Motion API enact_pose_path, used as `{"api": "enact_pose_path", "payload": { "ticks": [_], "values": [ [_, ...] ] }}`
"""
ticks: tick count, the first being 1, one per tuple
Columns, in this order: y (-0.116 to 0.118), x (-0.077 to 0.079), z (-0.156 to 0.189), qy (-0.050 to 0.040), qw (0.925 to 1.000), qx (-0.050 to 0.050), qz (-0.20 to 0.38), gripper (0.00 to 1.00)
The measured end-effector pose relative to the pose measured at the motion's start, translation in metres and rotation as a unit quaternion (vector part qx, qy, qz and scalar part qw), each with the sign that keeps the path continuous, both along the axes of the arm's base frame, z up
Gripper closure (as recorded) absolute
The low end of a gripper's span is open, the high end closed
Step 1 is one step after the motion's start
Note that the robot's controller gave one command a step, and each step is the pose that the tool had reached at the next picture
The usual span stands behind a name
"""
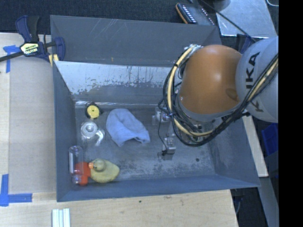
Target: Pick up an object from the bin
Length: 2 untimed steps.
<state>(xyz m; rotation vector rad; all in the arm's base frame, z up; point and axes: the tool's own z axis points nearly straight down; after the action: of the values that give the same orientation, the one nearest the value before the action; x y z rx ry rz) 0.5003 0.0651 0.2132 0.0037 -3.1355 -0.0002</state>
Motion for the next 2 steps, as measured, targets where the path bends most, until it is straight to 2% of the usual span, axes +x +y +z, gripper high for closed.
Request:
{"api": "enact_pose_path", "payload": {
  "ticks": [1,2],
  "values": [
    [0.0,0.002,0.005,-0.0045,1.0,0.0,-0.001,0.0],
    [0.037,0.011,-0.054,-0.0035,0.9979,0.0,-0.065,0.0]
  ]
}}
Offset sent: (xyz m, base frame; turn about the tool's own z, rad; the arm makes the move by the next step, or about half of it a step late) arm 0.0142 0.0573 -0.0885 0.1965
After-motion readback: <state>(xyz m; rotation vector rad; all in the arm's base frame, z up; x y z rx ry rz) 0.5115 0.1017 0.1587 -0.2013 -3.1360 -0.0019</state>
